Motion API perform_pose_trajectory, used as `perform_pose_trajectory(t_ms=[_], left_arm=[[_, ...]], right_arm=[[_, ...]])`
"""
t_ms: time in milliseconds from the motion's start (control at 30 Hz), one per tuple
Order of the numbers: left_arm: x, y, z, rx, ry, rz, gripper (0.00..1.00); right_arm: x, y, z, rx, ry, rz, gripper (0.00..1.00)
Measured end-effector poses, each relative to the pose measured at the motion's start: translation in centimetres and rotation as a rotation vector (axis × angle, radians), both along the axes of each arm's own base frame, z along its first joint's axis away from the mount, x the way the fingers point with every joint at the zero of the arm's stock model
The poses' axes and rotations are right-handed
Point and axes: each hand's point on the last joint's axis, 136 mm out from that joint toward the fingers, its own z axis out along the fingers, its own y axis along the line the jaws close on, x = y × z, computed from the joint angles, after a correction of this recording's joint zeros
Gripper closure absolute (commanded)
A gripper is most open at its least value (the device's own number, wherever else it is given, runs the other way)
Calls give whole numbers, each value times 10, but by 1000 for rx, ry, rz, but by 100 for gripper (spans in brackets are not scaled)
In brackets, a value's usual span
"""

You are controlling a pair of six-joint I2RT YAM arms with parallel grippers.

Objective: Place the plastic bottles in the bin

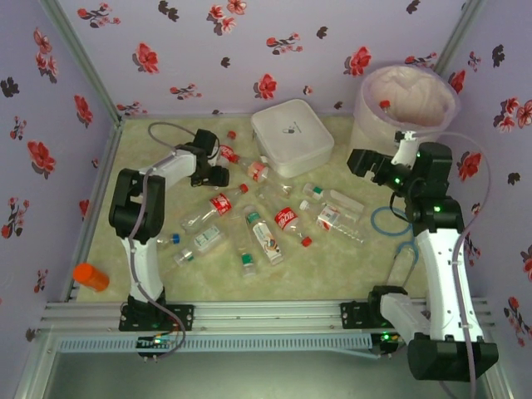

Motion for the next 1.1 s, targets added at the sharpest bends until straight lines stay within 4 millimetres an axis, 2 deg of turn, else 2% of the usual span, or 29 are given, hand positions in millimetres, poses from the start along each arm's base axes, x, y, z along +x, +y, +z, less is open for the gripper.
perform_pose_trajectory(t_ms=[67,233,267,333,467,533,600,667,767,900,1100], left_arm=[[1,4,1,22,-8,6,48],[2,16,17,64,-39,29,51],[2,19,26,65,-55,34,55],[1,22,48,60,-98,45,57],[-16,18,106,-30,-227,54,66],[-33,7,131,-94,-287,37,66],[-52,-12,147,-150,-328,-9,67],[-69,-33,155,-197,-350,-58,80],[-94,-60,153,-257,-355,-127,99],[-115,-89,149,-325,-350,-206,100],[-122,-111,160,-411,-364,-281,100]], right_arm=[[1,1,-1,18,4,-5,1],[6,2,11,47,-35,-13,0],[7,2,13,59,-39,-12,1],[10,6,16,89,-56,-1,1],[29,23,12,176,-47,36,2],[41,37,6,206,-27,63,2],[52,59,-3,229,-2,108,1],[58,83,-9,247,21,148,1],[68,121,-15,279,43,207,1],[84,162,-18,313,62,267,2],[98,189,-19,337,84,287,12]])
